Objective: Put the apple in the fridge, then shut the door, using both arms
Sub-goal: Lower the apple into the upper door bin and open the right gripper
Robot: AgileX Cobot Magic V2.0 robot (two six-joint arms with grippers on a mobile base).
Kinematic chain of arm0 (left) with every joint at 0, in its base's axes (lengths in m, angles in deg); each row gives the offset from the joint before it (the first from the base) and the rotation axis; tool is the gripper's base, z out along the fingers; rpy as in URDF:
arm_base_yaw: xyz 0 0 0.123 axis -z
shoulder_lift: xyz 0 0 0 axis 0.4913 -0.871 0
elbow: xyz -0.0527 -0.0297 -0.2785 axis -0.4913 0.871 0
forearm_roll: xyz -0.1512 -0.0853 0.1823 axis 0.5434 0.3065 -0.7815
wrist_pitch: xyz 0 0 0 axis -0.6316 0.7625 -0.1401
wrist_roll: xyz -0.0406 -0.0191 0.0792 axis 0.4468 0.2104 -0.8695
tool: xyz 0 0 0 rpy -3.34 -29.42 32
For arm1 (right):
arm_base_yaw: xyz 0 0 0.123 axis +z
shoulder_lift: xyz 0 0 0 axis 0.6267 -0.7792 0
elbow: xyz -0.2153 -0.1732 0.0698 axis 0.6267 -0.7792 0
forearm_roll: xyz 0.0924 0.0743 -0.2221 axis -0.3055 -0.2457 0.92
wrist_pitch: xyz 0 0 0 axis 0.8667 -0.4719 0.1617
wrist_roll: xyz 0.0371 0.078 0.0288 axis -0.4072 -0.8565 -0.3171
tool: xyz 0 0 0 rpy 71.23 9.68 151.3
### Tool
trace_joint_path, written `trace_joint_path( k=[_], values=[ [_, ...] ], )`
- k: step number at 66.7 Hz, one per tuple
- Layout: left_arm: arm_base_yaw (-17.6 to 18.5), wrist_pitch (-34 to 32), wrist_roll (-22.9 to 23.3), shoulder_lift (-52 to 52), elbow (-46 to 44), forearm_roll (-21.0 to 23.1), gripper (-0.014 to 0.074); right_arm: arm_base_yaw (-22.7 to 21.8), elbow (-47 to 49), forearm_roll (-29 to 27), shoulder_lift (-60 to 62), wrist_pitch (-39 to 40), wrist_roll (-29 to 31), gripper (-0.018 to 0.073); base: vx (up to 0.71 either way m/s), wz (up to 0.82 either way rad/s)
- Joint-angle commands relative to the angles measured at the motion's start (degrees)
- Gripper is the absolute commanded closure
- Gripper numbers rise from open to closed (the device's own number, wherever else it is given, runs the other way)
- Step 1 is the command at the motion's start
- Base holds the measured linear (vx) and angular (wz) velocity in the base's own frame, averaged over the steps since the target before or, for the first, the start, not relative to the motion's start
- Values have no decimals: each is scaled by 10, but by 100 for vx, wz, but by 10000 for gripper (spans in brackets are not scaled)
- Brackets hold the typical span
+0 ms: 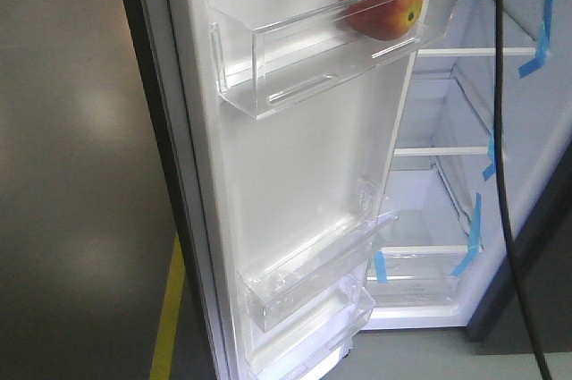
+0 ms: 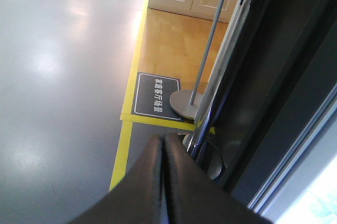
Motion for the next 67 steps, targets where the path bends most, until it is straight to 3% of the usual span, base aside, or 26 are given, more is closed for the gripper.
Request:
trace_joint_path(
  k=[1, 8, 21, 41, 67],
  values=[
    [2, -44, 0, 9, 10, 0, 602, -1, 19, -9, 53, 27, -2, 108, 0, 0],
    [2, -44, 0, 9, 10, 0, 602, -1, 19, 15, 80, 16, -7, 239, 0, 0],
    [2, -44, 0, 9, 10, 0, 602, -1, 19, 70, 128, -29, -43, 577, 0, 0],
    [2, -44, 0, 9, 10, 0, 602, -1, 4, 148, 202, -99, -128, 564, 0, 0],
    [2, -44, 0, 9, 10, 0, 602, -1, -259, 163, 392, -30, -142, 564, 0, 0]
  ],
)
